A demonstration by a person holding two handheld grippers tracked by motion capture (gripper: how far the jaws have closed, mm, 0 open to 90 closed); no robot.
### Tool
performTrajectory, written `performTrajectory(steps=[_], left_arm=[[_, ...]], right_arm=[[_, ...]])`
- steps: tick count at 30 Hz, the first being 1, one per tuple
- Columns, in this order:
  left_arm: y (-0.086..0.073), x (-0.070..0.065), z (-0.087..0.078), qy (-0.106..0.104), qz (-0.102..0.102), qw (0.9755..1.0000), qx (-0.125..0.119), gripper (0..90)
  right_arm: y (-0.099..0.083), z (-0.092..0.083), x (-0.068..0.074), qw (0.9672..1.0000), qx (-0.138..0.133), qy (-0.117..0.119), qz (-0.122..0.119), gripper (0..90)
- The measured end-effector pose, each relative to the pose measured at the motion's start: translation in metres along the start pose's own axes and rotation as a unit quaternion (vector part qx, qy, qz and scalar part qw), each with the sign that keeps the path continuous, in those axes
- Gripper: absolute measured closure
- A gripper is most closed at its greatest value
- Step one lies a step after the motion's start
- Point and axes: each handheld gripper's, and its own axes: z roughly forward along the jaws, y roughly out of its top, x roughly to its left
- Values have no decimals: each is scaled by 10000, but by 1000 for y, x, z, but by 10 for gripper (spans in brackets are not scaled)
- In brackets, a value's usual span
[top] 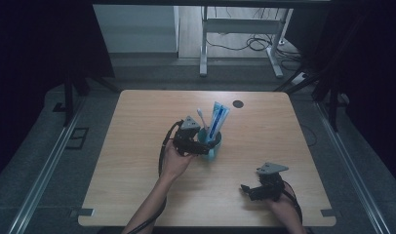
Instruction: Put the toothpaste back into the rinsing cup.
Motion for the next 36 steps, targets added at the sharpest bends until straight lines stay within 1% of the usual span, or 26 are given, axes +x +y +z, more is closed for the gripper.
performTrajectory(steps=[5, 7, 12, 16, 19, 21, 24, 25, 29, 36], left_arm=[[-3, -1, -3, 77, 58, 10000, -5, 121], [-4, -2, -4, 132, 95, 9999, 26, 110], [-11, -2, -7, 182, 169, 9997, 76, 76], [-16, -1, -12, 215, 155, 9996, 89, 53], [-20, 0, -16, 205, 112, 9997, 56, 50], [-22, 1, -19, 232, 121, 9996, 43, 48], [-26, 1, -21, 322, 213, 9992, 101, 46], [-28, 1, -22, 365, 281, 9988, 140, 44], [-33, 2, -25, 425, 349, 9983, 213, 36], [-43, 1, -30, 461, 331, 9981, 235, 35]], right_arm=[[0, 0, 0, 10000, -1, 0, -3, 56], [0, 0, 0, 10000, -1, 0, -1, 56], [0, 0, 0, 10000, 1, 0, 1, 56], [0, 0, 0, 10000, 0, -1, -1, 56], [0, 0, 0, 10000, 0, -1, -1, 56], [0, 0, 0, 10000, 0, -1, -2, 56], [0, 0, 0, 10000, 0, -1, -1, 56], [0, 0, 0, 10000, 3, -2, 3, 56], [0, 0, 0, 10000, -1, -1, 9, 56], [0, 0, 0, 10000, -4, -3, 4, 56]])
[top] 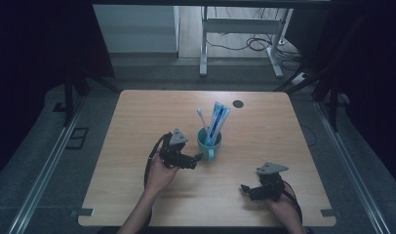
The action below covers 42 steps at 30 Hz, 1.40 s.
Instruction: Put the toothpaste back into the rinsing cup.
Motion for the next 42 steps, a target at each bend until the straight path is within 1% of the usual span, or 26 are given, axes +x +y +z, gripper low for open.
performTrajectory(steps=[4, 12, 18, 22, 28, 36, 38, 42], left_arm=[[-6, -1, -5, -3, -37, 10000, -5, 35], [-19, -1, -14, 45, -72, 9999, 72, 35], [-32, -1, -19, 98, -96, 9998, 165, 35], [-41, -2, -21, 118, -154, 9997, 170, 35], [-55, -4, -24, 186, -168, 9993, 261, 35], [-75, -7, -25, 180, -316, 9986, 395, 35], [-80, -8, -24, 181, -330, 9982, 467, 35], [-89, -9, -21, 212, -290, 9975, 615, 35]], right_arm=[[0, 0, 0, 10000, 2, 1, 5, 56], [0, 0, 0, 10000, -1, -1, 8, 56], [0, 0, 0, 10000, 0, 0, 2, 56], [0, 0, 0, 10000, 1, 0, 4, 56], [0, 0, 0, 10000, 2, 0, 8, 56], [0, 0, 0, 10000, 4, 0, 11, 56], [0, 0, 0, 10000, 7, 0, 13, 56], [0, 0, 0, 10000, 5, -1, 14, 56]])
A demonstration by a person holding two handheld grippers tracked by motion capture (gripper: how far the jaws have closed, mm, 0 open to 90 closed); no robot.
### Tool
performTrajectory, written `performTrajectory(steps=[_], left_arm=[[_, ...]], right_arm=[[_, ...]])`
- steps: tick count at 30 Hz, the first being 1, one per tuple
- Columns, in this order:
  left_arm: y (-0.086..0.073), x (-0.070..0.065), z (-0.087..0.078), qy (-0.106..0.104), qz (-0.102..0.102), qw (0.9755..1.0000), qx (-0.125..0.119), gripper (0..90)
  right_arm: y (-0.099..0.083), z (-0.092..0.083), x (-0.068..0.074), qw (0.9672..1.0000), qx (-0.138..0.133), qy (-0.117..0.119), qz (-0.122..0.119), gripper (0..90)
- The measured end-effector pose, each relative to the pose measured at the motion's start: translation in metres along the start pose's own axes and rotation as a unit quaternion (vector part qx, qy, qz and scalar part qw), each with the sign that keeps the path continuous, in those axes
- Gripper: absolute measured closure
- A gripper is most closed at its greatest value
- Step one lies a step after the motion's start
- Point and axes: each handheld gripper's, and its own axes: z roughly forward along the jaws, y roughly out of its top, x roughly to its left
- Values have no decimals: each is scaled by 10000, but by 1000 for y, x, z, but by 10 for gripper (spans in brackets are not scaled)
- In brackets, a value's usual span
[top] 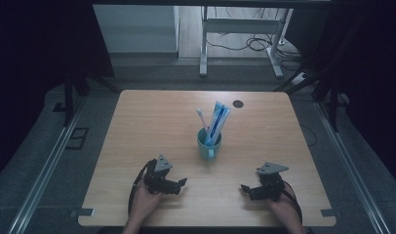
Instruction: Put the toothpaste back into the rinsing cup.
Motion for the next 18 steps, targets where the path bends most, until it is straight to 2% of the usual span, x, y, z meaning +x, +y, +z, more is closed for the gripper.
performTrajectory(steps=[5, 6, 9, 11, 18], left_arm=[[-8, -2, 4, 67, 40, 9998, 203, 35], [-8, -2, 5, 78, 56, 9994, 342, 37], [-9, -4, 5, 124, 96, 9992, 378, 37], [-8, -5, 7, 157, 125, 9983, 539, 37], [-8, -6, 7, 155, 120, 9983, 548, 31]], right_arm=[[0, 0, 0, 10000, -9, 2, -9, 56], [0, 0, 0, 10000, -8, -4, -9, 57], [0, 0, 0, 10000, -9, -2, -10, 56], [0, 0, 0, 10000, -9, -2, -11, 56], [0, 0, 0, 10000, -8, -7, -12, 56]])
